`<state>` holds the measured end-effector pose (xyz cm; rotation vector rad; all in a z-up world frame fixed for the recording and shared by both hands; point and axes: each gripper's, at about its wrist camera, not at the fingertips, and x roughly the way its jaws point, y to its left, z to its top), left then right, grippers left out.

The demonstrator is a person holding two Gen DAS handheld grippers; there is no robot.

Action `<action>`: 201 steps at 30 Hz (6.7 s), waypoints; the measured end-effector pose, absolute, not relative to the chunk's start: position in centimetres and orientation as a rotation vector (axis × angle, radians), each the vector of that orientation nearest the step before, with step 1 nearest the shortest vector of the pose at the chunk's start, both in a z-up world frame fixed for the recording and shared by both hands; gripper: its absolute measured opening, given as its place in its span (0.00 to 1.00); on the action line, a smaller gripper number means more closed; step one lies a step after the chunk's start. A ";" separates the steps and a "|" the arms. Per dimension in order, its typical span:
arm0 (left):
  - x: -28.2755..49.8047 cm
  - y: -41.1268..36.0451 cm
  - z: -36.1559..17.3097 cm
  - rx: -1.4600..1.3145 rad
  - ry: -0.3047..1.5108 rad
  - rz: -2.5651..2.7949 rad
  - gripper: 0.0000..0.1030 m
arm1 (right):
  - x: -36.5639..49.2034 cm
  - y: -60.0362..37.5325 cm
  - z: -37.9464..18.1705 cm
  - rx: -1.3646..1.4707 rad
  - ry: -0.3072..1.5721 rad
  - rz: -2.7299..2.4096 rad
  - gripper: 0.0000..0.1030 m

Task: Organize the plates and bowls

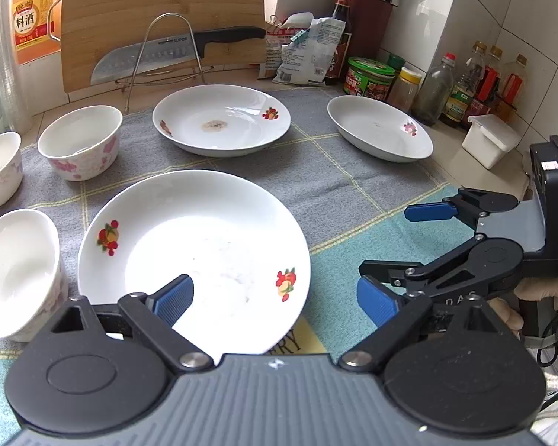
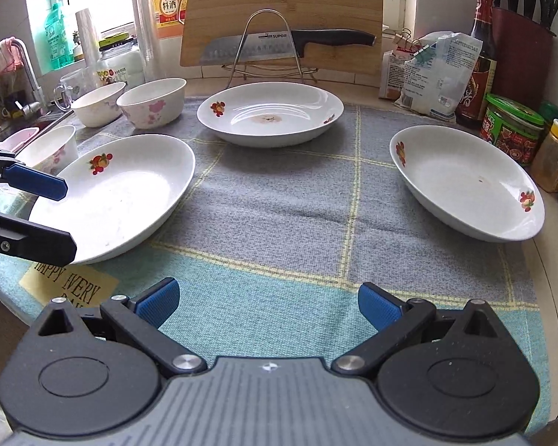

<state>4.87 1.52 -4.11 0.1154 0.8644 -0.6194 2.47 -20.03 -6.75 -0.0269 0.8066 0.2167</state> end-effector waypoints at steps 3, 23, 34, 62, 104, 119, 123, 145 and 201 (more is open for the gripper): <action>4.8 3.5 -4.1 0.101 0.864 -0.613 0.92 | 2.4 -18.8 -6.4 -0.018 0.802 0.210 1.00; 5.8 10.3 -8.5 0.114 0.921 -0.644 0.92 | 1.9 -11.2 -4.3 -0.065 0.798 0.128 1.00; 4.9 7.0 -9.5 0.307 0.818 -0.646 0.93 | 3.5 -10.8 -4.4 -0.085 0.801 0.151 1.00; 5.2 5.2 -9.9 0.254 0.789 -0.566 1.00 | 10.9 -8.1 -7.8 -0.202 0.984 0.512 1.00; 4.5 5.2 -9.5 0.278 0.731 -0.591 1.00 | 20.0 -9.0 -6.9 -0.094 1.169 0.773 1.00; 4.4 5.1 -9.5 0.286 0.732 -0.591 1.00 | 22.0 -8.8 -6.8 -0.027 1.249 0.827 0.99; 4.4 5.0 -9.5 0.286 0.733 -0.590 1.00 | 22.1 -8.7 -6.9 -0.024 1.257 0.832 1.00; 4.8 4.7 -9.2 0.331 0.767 -0.600 1.00 | 21.2 -9.1 -6.6 -0.003 1.250 0.811 1.00; 7.1 -9.3 -5.5 0.414 0.694 -0.844 0.99 | 16.0 -26.5 -2.5 0.137 1.095 0.568 1.00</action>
